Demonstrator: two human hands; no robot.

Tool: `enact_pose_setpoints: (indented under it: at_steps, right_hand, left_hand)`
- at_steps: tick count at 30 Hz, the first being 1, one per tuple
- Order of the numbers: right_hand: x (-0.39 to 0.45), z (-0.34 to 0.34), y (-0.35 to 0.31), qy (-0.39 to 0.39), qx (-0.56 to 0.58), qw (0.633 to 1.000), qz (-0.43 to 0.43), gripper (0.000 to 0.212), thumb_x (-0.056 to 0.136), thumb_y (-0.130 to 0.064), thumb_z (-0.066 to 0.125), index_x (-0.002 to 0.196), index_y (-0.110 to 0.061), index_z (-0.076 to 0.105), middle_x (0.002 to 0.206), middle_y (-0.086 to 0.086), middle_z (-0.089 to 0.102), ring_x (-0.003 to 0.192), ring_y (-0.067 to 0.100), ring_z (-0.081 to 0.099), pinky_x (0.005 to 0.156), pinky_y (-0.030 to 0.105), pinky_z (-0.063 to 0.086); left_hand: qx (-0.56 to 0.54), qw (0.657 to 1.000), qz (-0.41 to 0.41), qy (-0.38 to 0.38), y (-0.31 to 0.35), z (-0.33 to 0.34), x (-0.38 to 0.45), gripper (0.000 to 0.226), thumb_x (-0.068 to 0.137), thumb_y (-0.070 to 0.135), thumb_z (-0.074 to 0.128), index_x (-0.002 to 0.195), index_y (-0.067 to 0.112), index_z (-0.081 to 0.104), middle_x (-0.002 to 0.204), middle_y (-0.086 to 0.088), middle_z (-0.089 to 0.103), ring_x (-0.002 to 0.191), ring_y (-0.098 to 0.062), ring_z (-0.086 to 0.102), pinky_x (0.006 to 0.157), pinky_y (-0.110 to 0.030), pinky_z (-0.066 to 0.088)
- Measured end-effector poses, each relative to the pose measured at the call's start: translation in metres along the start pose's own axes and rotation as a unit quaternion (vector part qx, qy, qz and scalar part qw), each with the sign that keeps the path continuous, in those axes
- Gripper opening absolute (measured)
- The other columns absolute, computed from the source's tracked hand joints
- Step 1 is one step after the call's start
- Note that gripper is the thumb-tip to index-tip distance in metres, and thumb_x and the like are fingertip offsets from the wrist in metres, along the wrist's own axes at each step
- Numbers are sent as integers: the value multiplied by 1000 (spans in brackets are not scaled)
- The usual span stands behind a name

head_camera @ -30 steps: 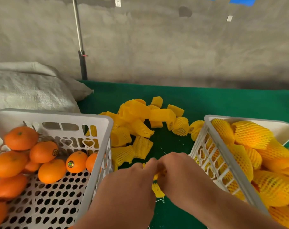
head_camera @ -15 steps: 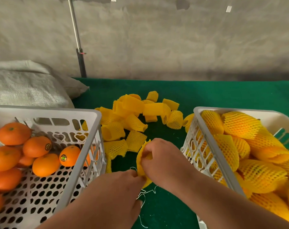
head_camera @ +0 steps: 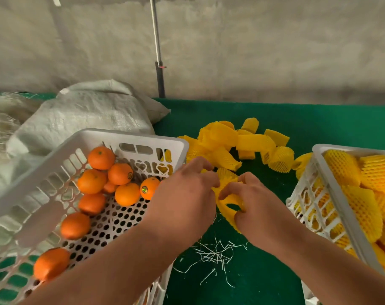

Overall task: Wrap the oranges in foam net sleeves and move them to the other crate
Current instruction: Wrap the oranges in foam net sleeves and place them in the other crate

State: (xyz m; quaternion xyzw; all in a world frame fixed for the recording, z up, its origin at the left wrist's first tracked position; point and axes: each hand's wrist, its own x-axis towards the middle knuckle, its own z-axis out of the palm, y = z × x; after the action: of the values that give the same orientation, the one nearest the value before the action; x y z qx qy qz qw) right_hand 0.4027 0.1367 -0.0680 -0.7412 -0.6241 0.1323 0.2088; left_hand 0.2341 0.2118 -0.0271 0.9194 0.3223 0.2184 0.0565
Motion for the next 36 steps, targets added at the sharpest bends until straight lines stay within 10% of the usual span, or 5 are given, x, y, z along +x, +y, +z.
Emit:
enact_pose_setpoints:
  at_steps: [5, 9, 14, 23, 36]
  right_hand:
    - [-1, 0, 5, -10, 9, 1000, -6, 53, 84, 0, 69, 120, -39, 66, 120, -16, 39, 78, 2, 51, 55, 12, 44]
    - [0, 5, 8, -24, 10, 1000, -5, 52, 84, -2, 68, 121, -38, 65, 115, -16, 40, 76, -3, 46, 51, 12, 40]
    - [2, 9, 13, -32, 27, 999, 10, 49, 84, -5, 69, 117, -41, 63, 110, -19, 36, 79, 0, 49, 51, 14, 35]
    - [5, 15, 14, -46, 100, 992, 53, 52, 83, -5, 68, 114, -45, 59, 110, -20, 38, 79, 7, 55, 50, 16, 42]
    - [5, 15, 14, -46, 111, 991, 63, 52, 84, -5, 67, 120, -41, 60, 107, -22, 38, 79, 6, 53, 51, 16, 40]
  left_hand:
    - [-2, 977, -134, 168, -69, -34, 26, 32, 92, 9, 47, 108, 18, 74, 112, -1, 68, 95, -24, 65, 77, -37, 53]
    - [20, 955, -292, 49, -148, -16, 15, 31, 95, 15, 56, 122, 21, 70, 118, -3, 71, 97, -24, 67, 78, -34, 53]
    - [5, 963, -247, -112, -180, 33, -12, 42, 85, 22, 73, 127, 24, 64, 125, 1, 62, 111, -16, 58, 87, -32, 50]
    - [49, 966, -202, -155, -177, 86, -11, 83, 89, 31, 75, 159, 23, 29, 158, -3, 36, 151, -29, 22, 123, -47, 26]
    - [111, 966, -214, -91, -178, 98, -23, 61, 85, 26, 76, 140, 23, 48, 133, 0, 44, 129, -22, 37, 99, -38, 49]
